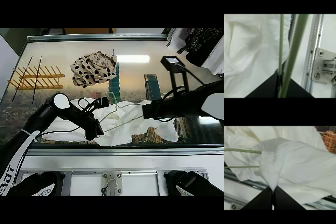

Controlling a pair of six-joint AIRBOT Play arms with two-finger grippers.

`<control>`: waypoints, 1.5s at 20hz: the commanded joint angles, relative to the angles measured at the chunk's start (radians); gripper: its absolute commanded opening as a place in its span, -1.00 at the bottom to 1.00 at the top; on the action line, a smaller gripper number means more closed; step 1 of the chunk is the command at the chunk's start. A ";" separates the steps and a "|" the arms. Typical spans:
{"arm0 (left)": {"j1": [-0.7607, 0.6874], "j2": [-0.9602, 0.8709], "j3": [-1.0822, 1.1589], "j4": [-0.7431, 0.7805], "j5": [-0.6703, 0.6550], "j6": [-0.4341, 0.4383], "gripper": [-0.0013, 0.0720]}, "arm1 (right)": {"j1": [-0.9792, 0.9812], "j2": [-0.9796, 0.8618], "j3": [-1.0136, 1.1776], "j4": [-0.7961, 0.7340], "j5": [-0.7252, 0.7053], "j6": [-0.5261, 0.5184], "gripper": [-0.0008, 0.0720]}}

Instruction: Fold the clothes and pants, and hang the long-sleeved shirts on hangers.

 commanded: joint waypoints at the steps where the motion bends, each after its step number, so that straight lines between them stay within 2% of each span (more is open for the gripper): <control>1: 0.001 -0.002 0.001 -0.005 0.010 0.002 -0.94 | 0.102 -0.032 0.003 0.017 -0.133 -0.003 -0.94; 7: 0.001 -0.002 0.001 -0.005 0.011 0.003 -0.94 | 0.243 -0.086 0.003 0.021 -0.260 0.000 -0.95; 18: 0.001 -0.002 0.001 -0.005 0.010 0.002 -0.94 | 0.263 -0.101 0.003 0.028 -0.256 0.000 -0.89; 19: 0.001 -0.002 0.001 -0.005 0.010 0.003 -0.94 | 0.262 -0.097 0.003 0.028 -0.243 -0.001 -0.40; 20: 0.001 -0.002 0.001 -0.005 0.010 0.002 -0.94 | 0.261 -0.091 0.003 0.028 -0.232 -0.012 0.50; 21: 0.001 -0.002 0.001 -0.005 0.010 0.002 -0.94 | 0.261 -0.082 0.004 0.029 -0.220 -0.032 0.83; 23: 0.001 -0.002 0.001 -0.005 0.010 0.002 -0.94 | 0.244 -0.061 0.015 0.039 -0.172 -0.055 0.83; 25: 0.001 -0.002 0.001 -0.005 0.010 0.002 -0.94 | 0.178 -0.041 0.043 0.116 -0.094 -0.116 0.83; 30: 0.001 -0.002 0.001 -0.005 0.010 0.002 -0.94 | -0.145 -0.025 0.078 0.469 0.018 -0.431 0.83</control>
